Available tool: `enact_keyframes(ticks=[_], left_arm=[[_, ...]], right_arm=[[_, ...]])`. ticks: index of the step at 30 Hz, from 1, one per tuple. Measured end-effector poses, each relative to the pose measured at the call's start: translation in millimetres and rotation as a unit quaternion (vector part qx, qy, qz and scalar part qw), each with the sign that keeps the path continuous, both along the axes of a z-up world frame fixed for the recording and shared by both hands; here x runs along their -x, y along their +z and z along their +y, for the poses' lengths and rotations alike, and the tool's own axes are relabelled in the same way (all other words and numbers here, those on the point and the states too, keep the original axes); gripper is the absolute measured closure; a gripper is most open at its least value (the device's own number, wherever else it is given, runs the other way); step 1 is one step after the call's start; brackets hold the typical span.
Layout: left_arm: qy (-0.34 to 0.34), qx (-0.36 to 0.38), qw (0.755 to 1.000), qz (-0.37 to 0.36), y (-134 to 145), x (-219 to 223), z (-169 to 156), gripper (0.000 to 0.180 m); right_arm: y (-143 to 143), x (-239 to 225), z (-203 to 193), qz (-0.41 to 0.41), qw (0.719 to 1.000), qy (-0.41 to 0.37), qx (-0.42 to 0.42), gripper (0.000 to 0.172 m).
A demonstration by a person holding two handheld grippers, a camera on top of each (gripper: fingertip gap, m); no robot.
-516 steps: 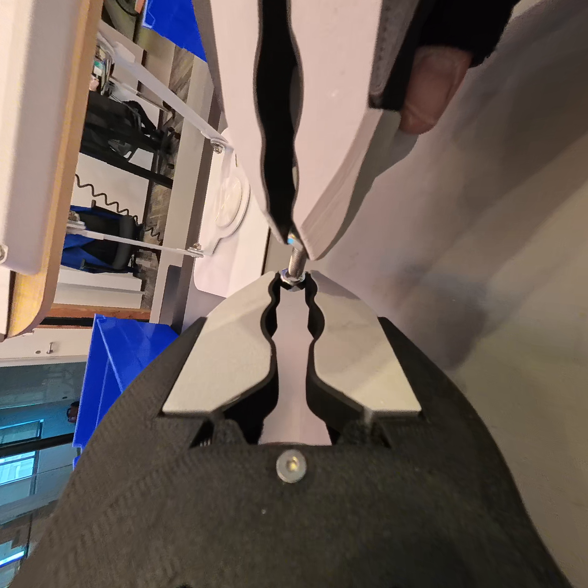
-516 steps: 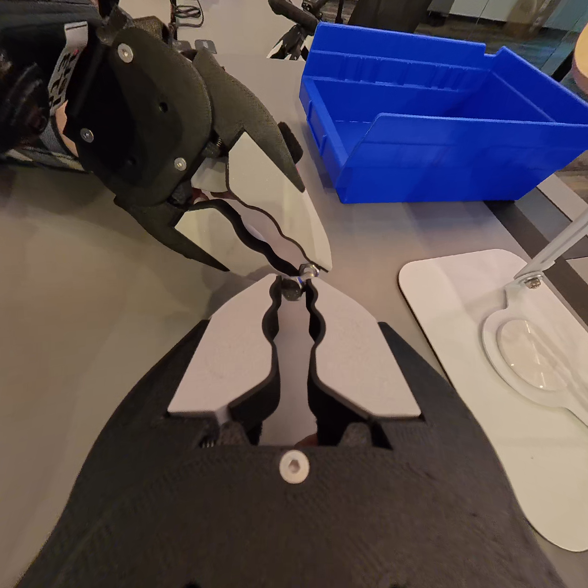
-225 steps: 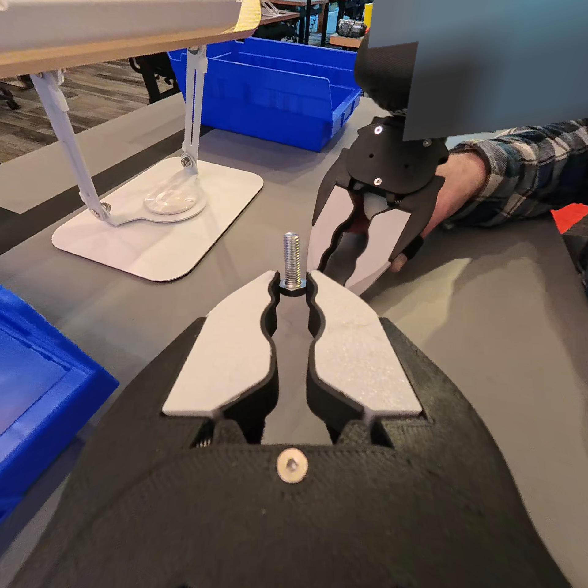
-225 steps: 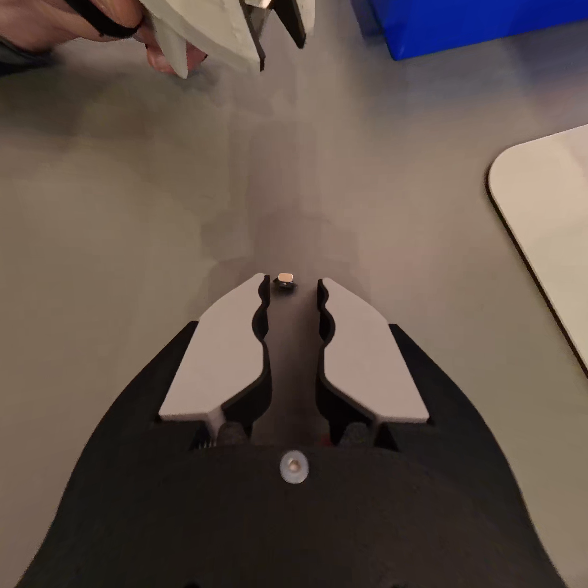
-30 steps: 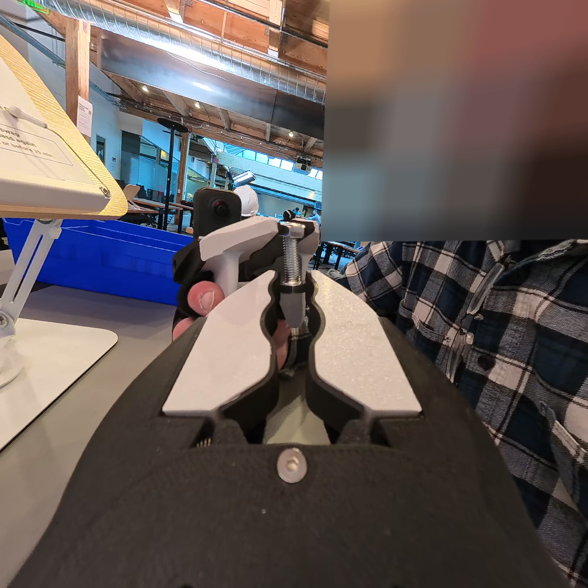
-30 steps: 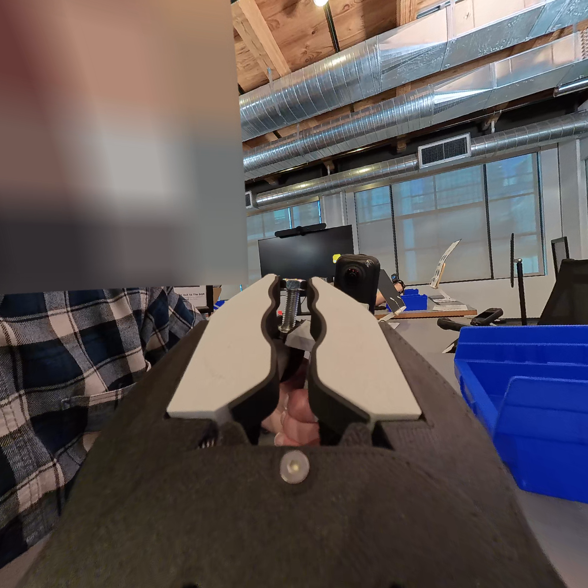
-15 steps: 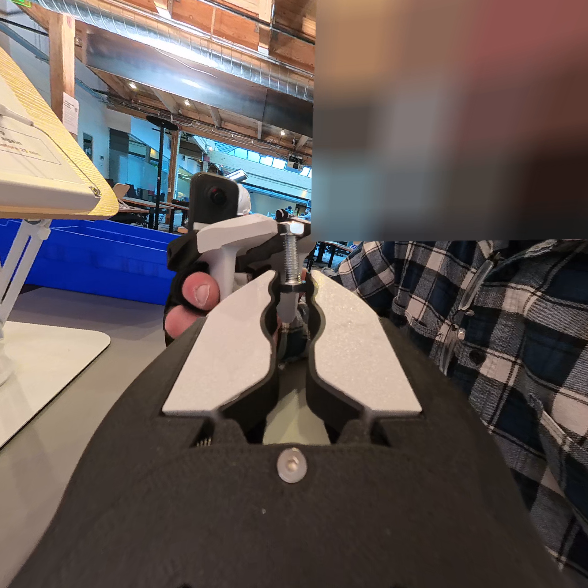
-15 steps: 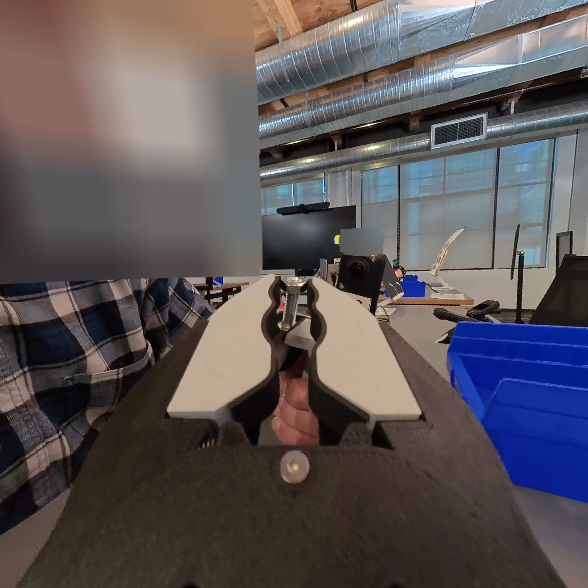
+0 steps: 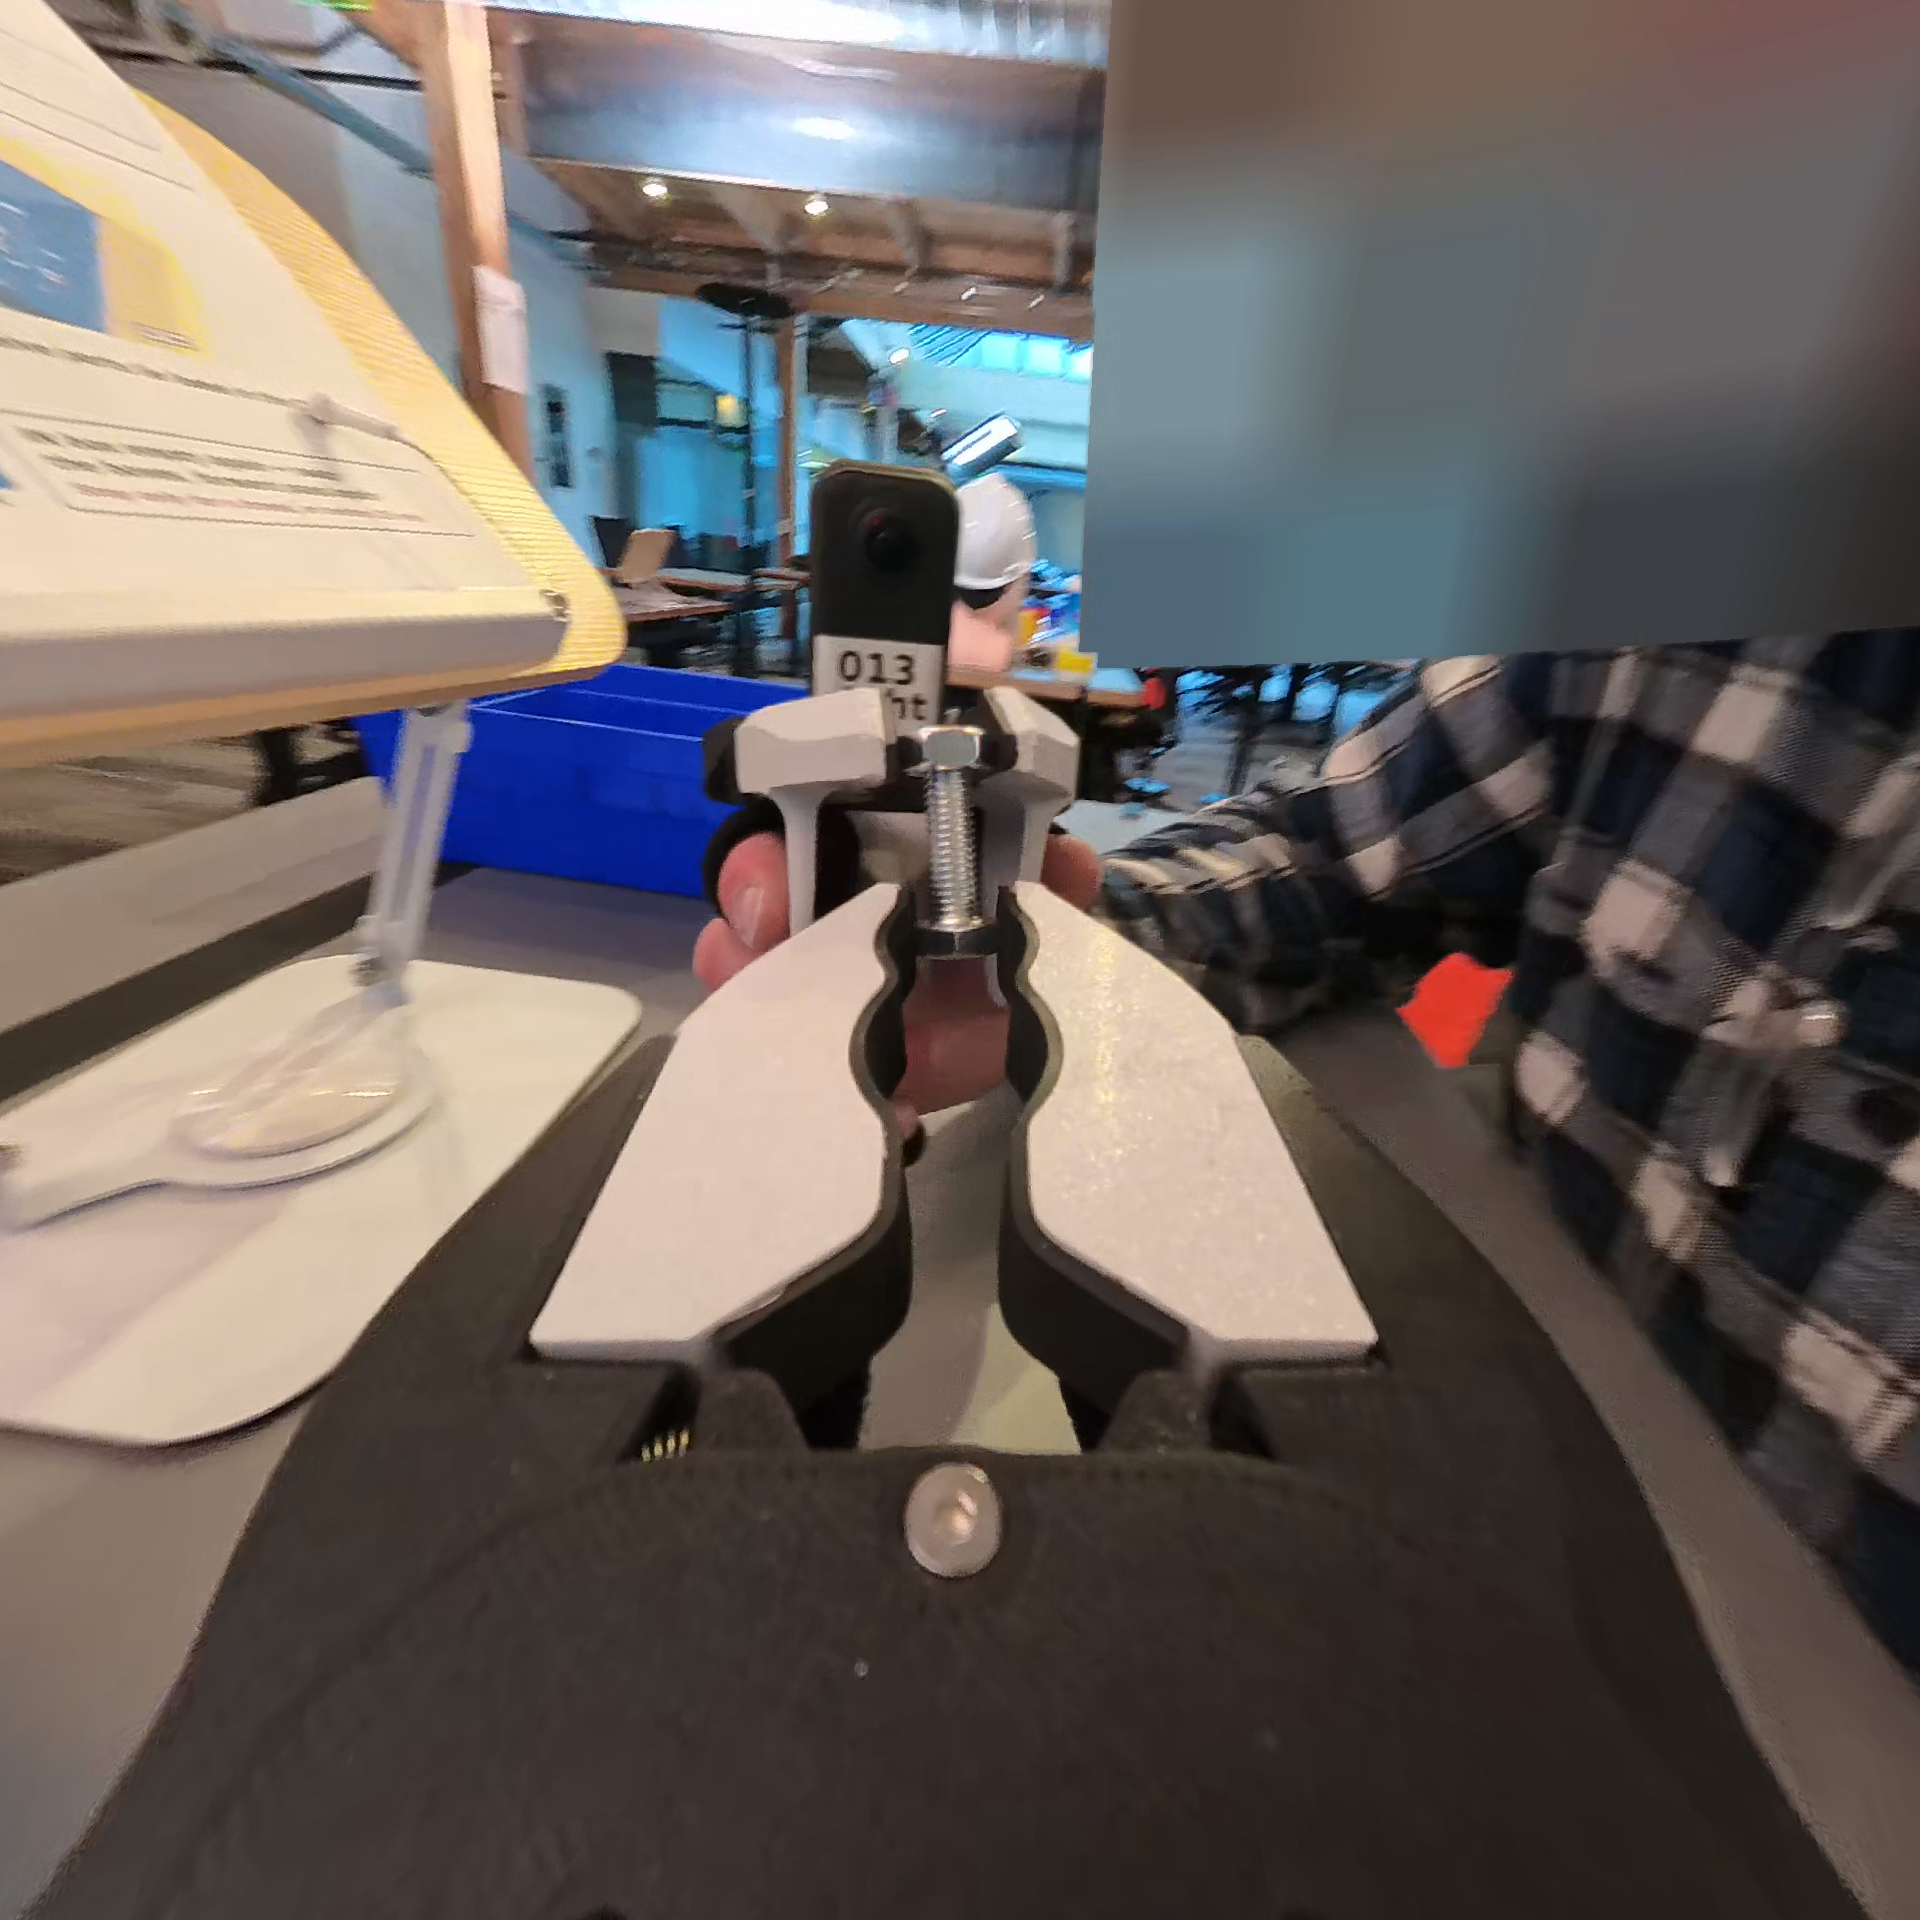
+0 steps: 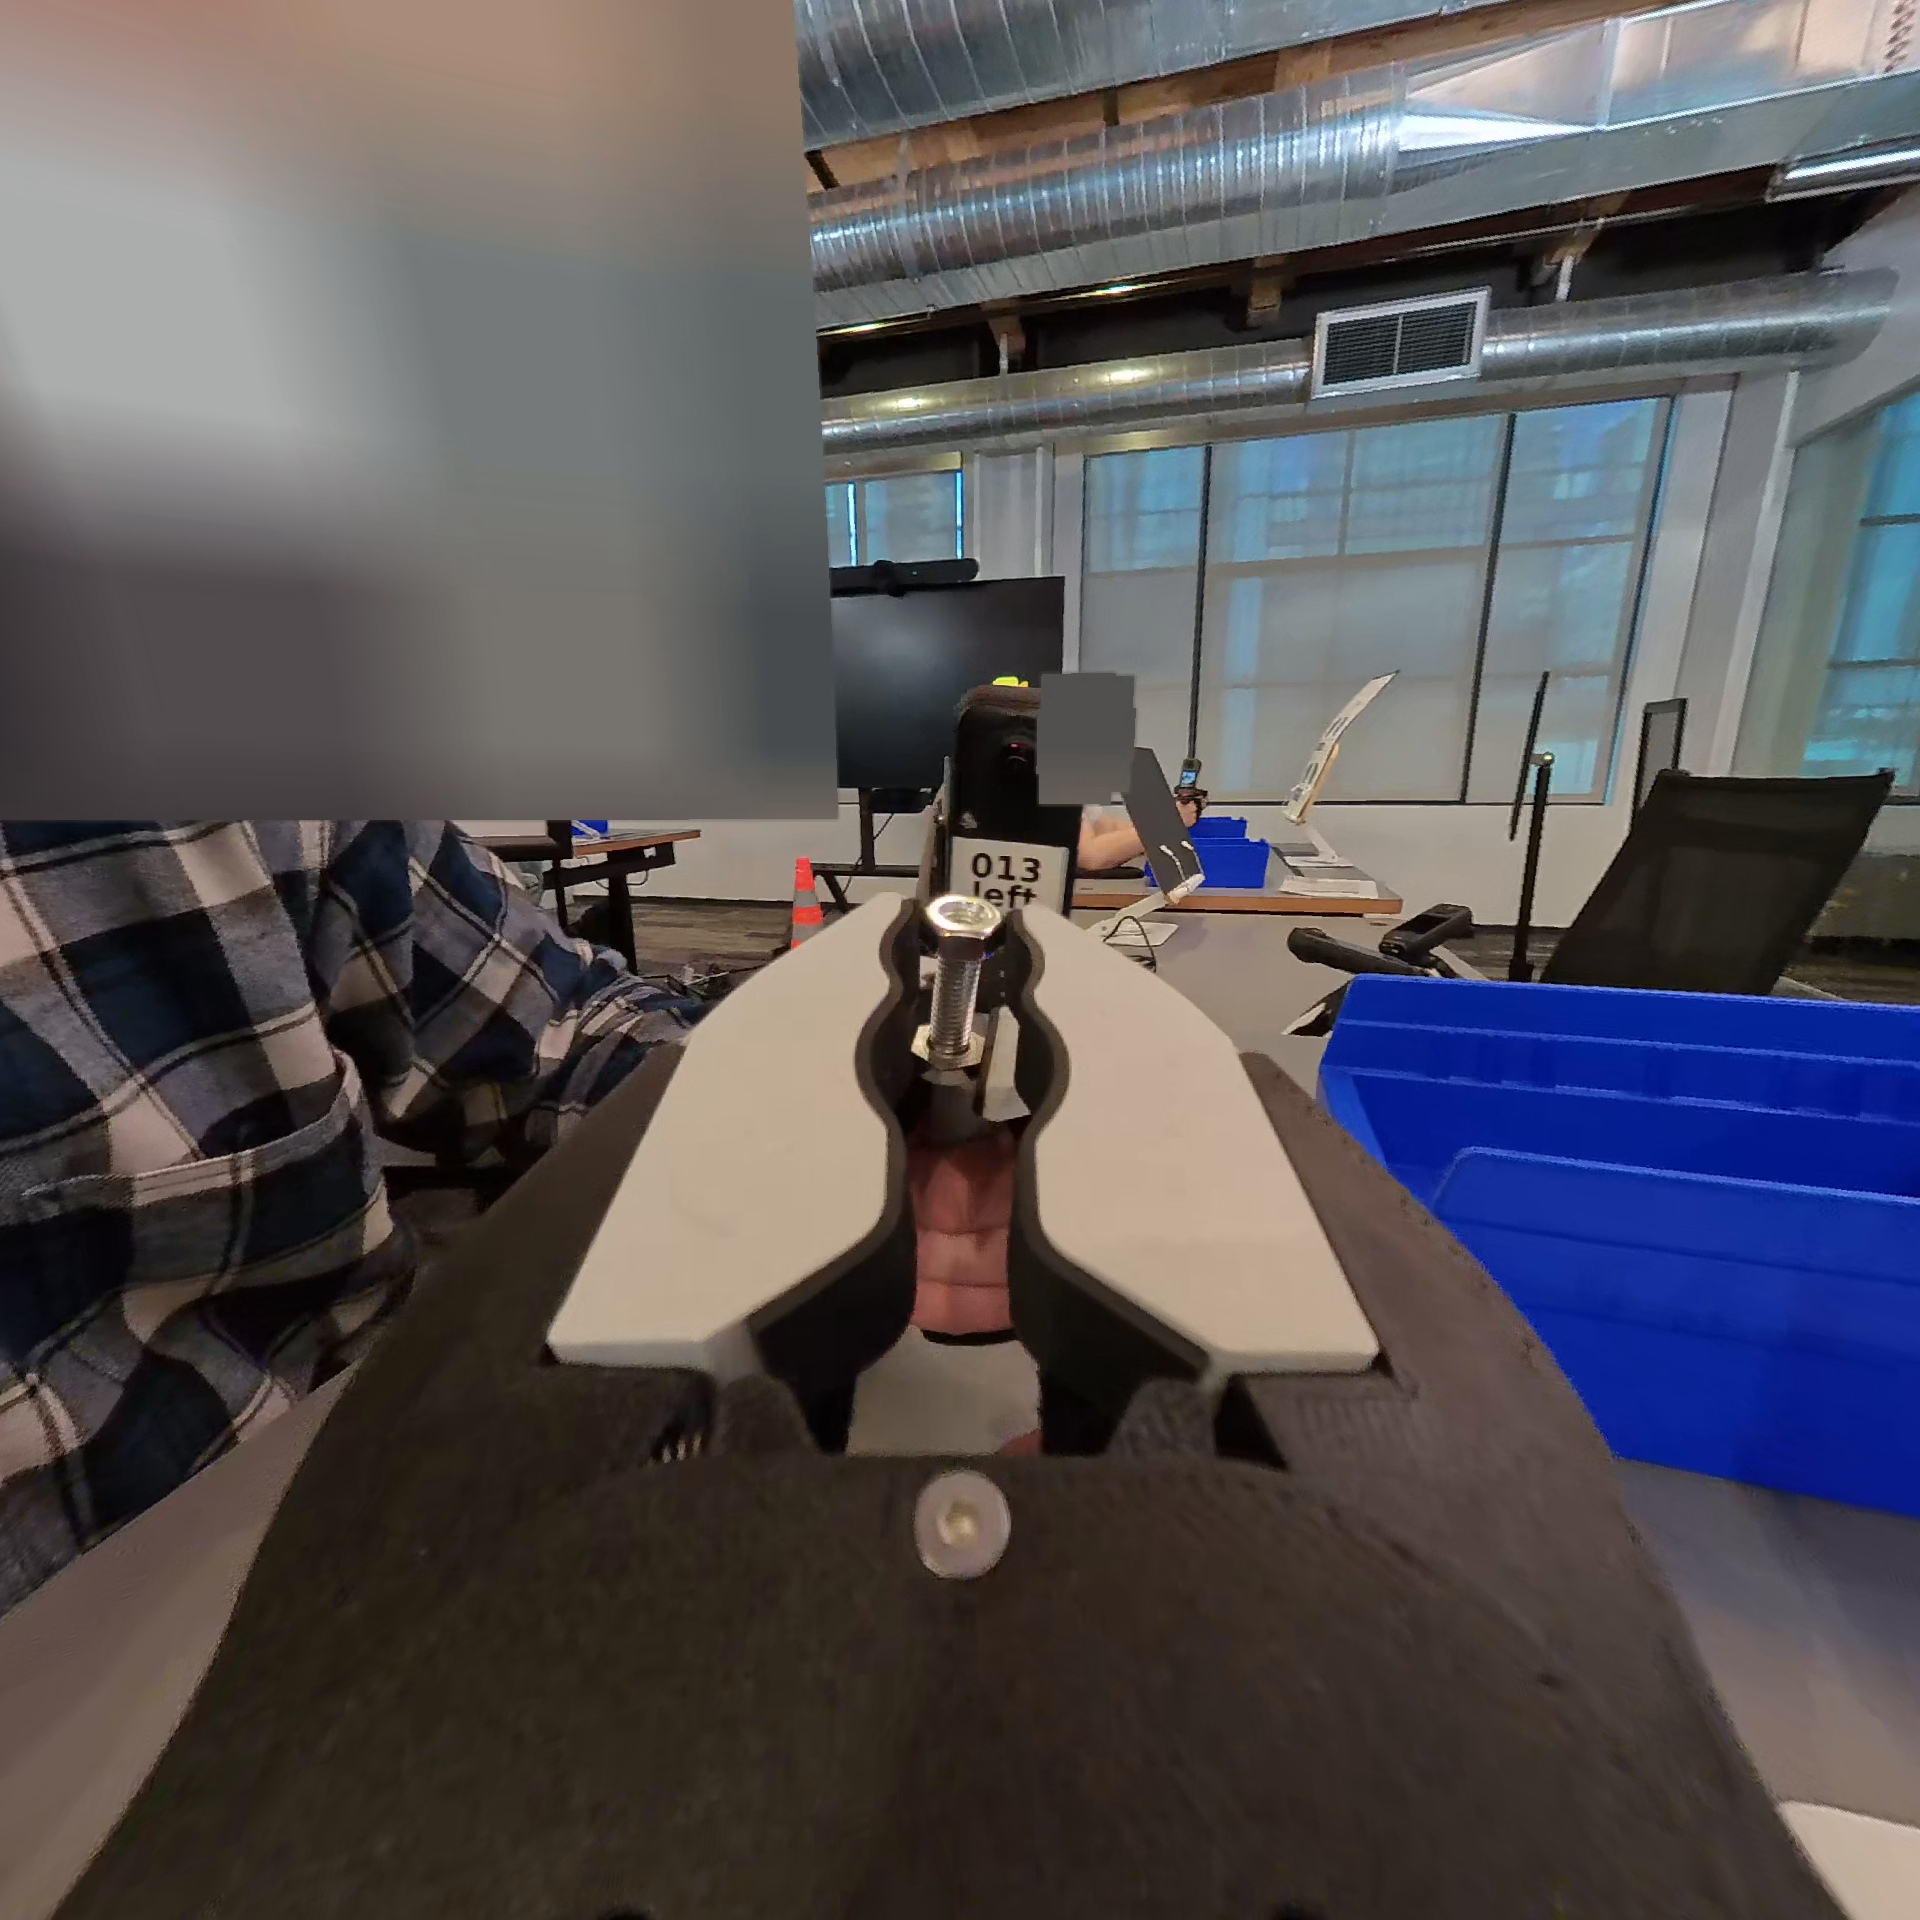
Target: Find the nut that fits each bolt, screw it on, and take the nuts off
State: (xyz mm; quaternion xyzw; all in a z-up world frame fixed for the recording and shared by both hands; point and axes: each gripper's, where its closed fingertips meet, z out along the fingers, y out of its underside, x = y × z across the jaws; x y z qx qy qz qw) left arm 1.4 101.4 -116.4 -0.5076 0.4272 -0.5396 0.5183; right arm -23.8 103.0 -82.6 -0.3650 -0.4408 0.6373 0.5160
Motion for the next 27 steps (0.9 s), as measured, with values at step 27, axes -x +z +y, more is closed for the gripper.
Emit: enact_keyframes(ticks=[27], left_arm=[[0.159, -0.045, 0.985, 0.057, -13, 3, 32, 0.166]], right_arm=[[-8, 2, 29, -0.015, 0.989, -0.143, 0.03, 0.156]])
